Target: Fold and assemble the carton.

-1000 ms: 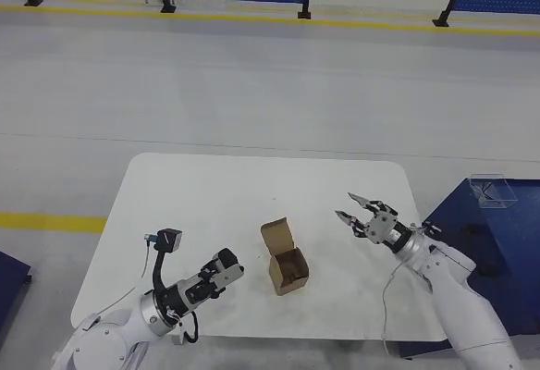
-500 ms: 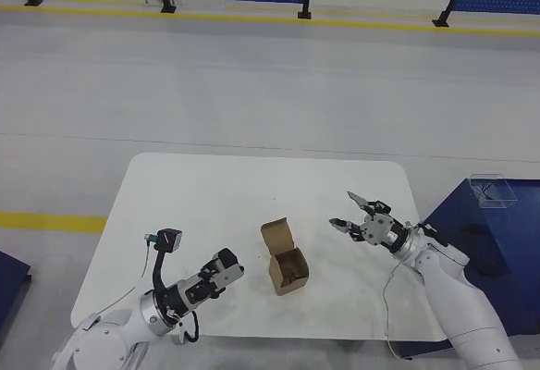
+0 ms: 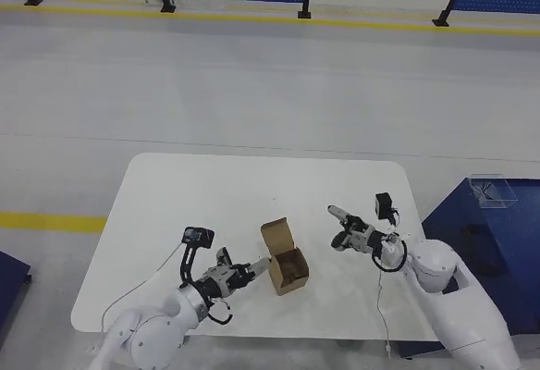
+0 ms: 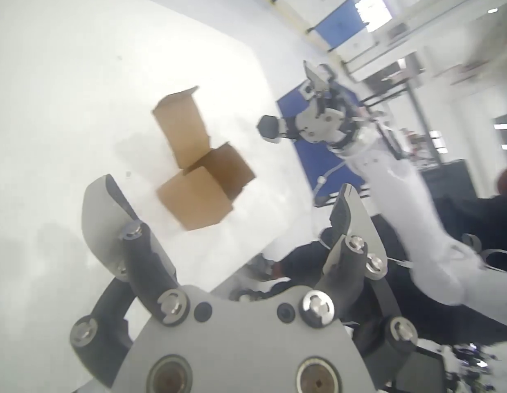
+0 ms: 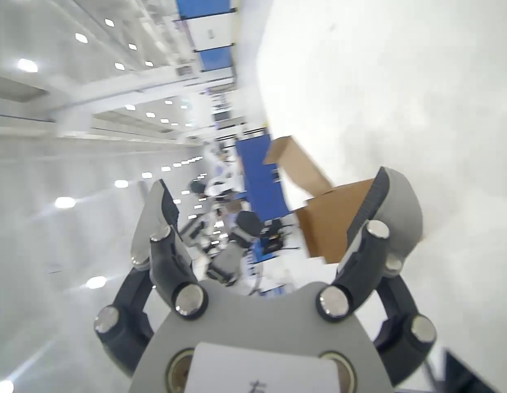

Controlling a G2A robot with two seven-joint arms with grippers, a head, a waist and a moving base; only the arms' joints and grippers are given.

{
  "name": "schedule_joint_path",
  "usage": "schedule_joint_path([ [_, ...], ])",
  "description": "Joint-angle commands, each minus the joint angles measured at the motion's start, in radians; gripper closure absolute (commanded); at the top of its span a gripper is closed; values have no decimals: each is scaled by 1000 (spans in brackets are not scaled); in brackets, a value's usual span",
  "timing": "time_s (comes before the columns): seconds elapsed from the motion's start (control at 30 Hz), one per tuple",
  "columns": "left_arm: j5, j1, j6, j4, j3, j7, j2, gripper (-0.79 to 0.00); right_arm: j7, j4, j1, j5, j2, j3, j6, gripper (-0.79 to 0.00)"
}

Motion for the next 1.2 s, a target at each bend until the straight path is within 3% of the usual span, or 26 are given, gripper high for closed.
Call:
schedule_joint_path([
  [0.0,203,-52,109,46,87,-34,-10,-785,1,1,0,-49,0,-1,2,-785],
  [0.03,249,-66,149,66,120,-33,-17,-785,-12,-10,-5,-36,-2,1,-15,-785],
  [0.27,335,-164,290,167,241,-36,-62,-785,-25,-56,-37,-344,12,-34,-157,-785],
  [0.4,335,-201,311,202,282,-43,-85,-785,-57,-67,-55,-449,13,-50,-172,-785],
  [0.6,382,-252,354,269,339,-66,-116,-785,15,-58,-42,-470,5,-93,-157,-785],
  [0.93,385,-279,383,325,348,-79,-150,-785,42,-32,-7,-562,-13,-178,-126,-785],
  [1.17,339,-278,345,363,315,-71,-162,-785,40,17,30,-572,-32,-225,-115,-785],
])
